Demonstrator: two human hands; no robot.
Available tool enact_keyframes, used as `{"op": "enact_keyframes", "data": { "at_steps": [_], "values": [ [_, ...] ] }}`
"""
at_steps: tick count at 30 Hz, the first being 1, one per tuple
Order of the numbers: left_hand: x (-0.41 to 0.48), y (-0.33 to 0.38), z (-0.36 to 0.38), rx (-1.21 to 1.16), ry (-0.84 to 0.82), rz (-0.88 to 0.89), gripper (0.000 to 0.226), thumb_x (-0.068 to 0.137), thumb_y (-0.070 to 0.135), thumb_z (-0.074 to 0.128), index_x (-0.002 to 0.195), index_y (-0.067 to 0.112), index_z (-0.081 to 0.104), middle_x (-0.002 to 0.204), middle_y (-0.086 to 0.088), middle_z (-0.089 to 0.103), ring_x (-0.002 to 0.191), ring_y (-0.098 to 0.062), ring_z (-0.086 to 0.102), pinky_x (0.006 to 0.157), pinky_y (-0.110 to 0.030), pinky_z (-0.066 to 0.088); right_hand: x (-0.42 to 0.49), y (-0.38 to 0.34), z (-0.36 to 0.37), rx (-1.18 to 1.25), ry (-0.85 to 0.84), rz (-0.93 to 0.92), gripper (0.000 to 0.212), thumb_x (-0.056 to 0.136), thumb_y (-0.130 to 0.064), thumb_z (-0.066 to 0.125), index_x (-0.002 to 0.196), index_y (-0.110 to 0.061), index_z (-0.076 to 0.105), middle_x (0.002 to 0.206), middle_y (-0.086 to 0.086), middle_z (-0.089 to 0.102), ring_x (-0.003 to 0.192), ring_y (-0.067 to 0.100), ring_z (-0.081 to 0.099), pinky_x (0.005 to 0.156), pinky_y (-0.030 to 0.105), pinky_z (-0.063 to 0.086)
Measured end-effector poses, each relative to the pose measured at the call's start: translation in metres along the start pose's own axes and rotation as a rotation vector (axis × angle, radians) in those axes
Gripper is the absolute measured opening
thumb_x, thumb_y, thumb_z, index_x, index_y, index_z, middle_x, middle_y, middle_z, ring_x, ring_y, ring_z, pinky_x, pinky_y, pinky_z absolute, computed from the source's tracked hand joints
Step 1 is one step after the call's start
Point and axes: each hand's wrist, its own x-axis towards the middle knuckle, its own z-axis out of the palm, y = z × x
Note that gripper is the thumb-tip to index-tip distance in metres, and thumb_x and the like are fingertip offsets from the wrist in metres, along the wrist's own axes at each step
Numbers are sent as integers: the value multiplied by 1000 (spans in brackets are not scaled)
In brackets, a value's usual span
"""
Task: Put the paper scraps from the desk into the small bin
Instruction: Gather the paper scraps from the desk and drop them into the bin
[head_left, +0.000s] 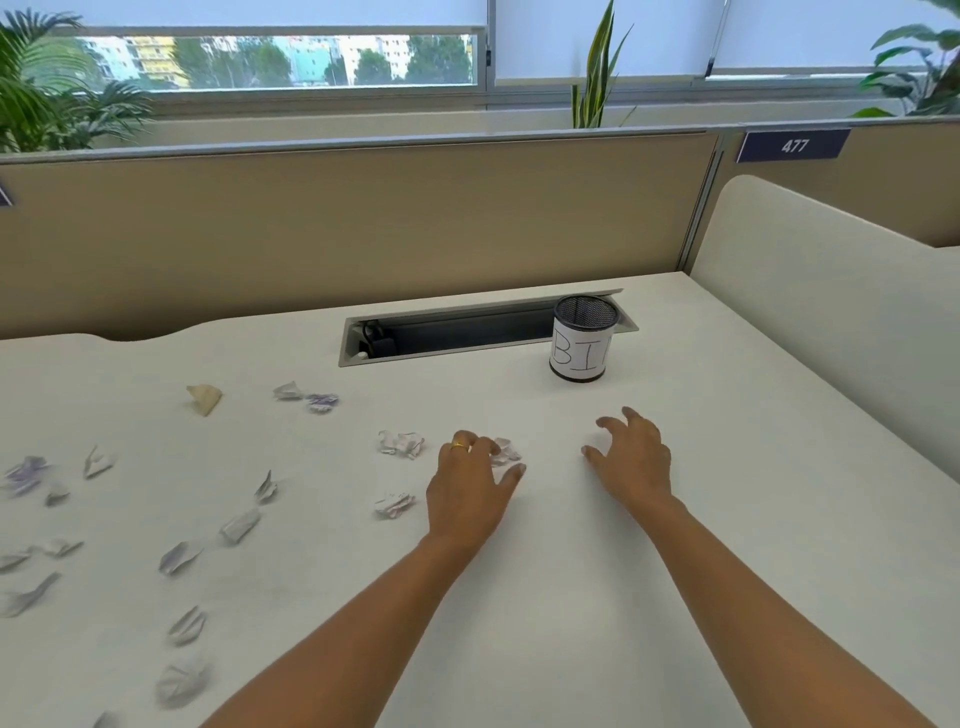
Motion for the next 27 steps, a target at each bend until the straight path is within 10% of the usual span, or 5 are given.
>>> {"op": "enact_keyframes", "data": {
  "at_steps": [9, 19, 27],
  "values": [
    [-25, -6, 0, 275, -147, 62, 58, 87, 40, 54, 138, 20, 33, 133, -4, 46, 125, -23, 40, 89, -38, 46, -31, 0, 9, 37, -63, -29, 39, 98, -12, 37, 135, -2, 38, 153, 14, 24, 143, 26, 18, 114, 37, 25],
    [-27, -15, 4, 255, -177, 126, 24, 83, -5, 42, 81, 18, 46, 89, -4, 44, 83, -17, 37, 71, -26, 32, -46, -13, 15, -17, -39, -109, 31, 83, 13, 36, 99, 3, 60, 108, 15, 59, 107, 31, 54, 78, 32, 42],
    [5, 15, -17, 29, -144, 106, 23, 86, 1, 55, 104, 3, 69, 113, -16, 69, 106, -28, 63, 89, -27, 48, -38, -28, 4, 82, -72, -148, 31, 85, 2, 48, 111, -3, 64, 119, 14, 63, 110, 27, 59, 88, 25, 45]
  ]
}}
